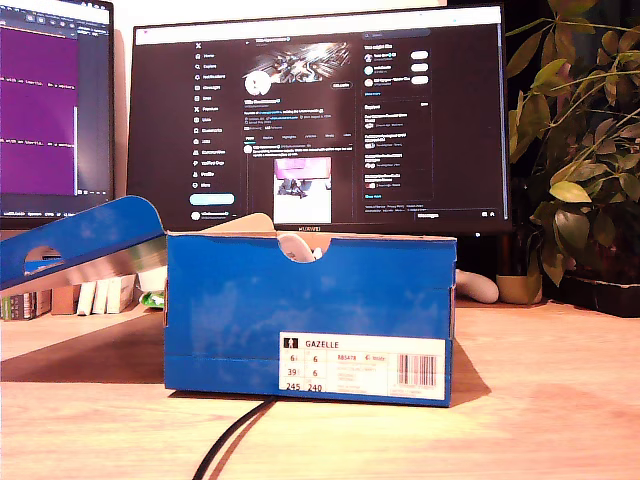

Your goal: Close the blue shoebox by pushing the lid with your left arm and holding the box in place with your right arm

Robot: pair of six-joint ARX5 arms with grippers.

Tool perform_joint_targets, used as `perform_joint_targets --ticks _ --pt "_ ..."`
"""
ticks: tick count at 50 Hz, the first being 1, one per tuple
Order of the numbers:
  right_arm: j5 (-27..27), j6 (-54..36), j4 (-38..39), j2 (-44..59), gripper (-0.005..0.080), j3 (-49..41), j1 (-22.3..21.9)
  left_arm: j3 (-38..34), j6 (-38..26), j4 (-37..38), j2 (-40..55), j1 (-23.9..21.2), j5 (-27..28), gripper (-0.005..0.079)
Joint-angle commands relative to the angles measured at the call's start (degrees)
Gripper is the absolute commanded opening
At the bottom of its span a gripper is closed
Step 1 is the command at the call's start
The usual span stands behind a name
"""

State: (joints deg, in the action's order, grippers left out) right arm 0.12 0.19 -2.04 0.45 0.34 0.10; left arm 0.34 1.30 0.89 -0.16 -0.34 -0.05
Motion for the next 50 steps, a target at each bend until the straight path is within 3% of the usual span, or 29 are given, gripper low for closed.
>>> perform_joint_targets --ticks 1,27,40,50 --pt "-0.2 0.4 -0.5 -0.3 -0.0012 -0.1 -0.1 -0.9 0.2 -0.4 -0.2 0.0 0.1 -0.0019" --pt "-0.2 0.5 -0.3 -0.3 -0.0011 0.0 -0.1 -0.9 0.3 -0.7 -0.2 0.0 0.4 -0.0019" --pt "-2.1 13.8 4.4 -0.3 -0.0011 1.6 -0.1 1.0 9.2 -8.6 -0.2 0.0 1.7 -0.0019" --pt "-6.0 16.9 3.8 -0.3 -0.0011 7.1 -0.1 7.1 12.5 -7.5 -0.1 0.0 4.9 -0.0019"
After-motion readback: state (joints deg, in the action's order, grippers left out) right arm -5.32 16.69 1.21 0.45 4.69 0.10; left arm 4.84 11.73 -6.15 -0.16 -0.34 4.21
